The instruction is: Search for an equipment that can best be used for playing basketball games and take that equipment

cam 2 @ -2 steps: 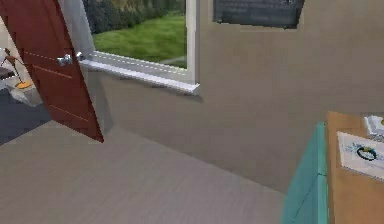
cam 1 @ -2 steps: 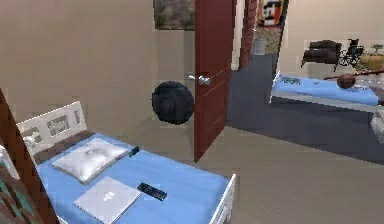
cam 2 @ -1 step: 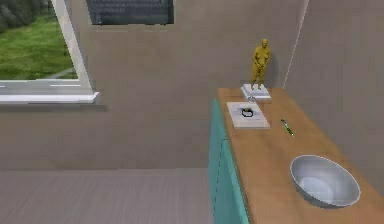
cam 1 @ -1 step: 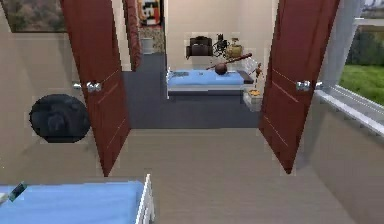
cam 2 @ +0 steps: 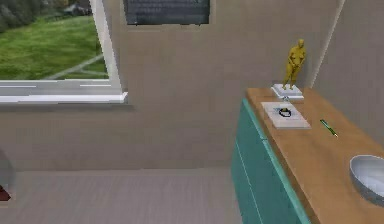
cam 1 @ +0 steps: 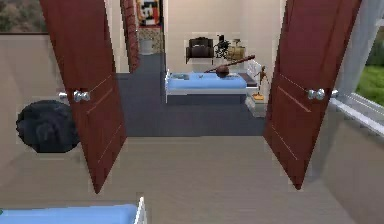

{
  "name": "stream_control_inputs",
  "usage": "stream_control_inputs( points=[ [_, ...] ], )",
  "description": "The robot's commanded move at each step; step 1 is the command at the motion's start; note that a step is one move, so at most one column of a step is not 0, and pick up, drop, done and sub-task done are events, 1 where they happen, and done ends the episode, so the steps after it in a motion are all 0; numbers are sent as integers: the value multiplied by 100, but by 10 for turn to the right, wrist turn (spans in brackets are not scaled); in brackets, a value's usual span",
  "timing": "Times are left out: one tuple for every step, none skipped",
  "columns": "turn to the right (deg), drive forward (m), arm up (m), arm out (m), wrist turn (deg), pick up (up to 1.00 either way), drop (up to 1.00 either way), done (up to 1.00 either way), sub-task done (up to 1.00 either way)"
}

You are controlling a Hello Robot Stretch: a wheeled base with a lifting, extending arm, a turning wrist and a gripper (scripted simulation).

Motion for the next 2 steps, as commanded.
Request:
stream_control_inputs(
  points=[
    [420, 0, 0, 0, 0, 0, 0, 0, 0],
    [0, 20, 0, 0, 0, 0, 0, 0, 0]
  ],
)
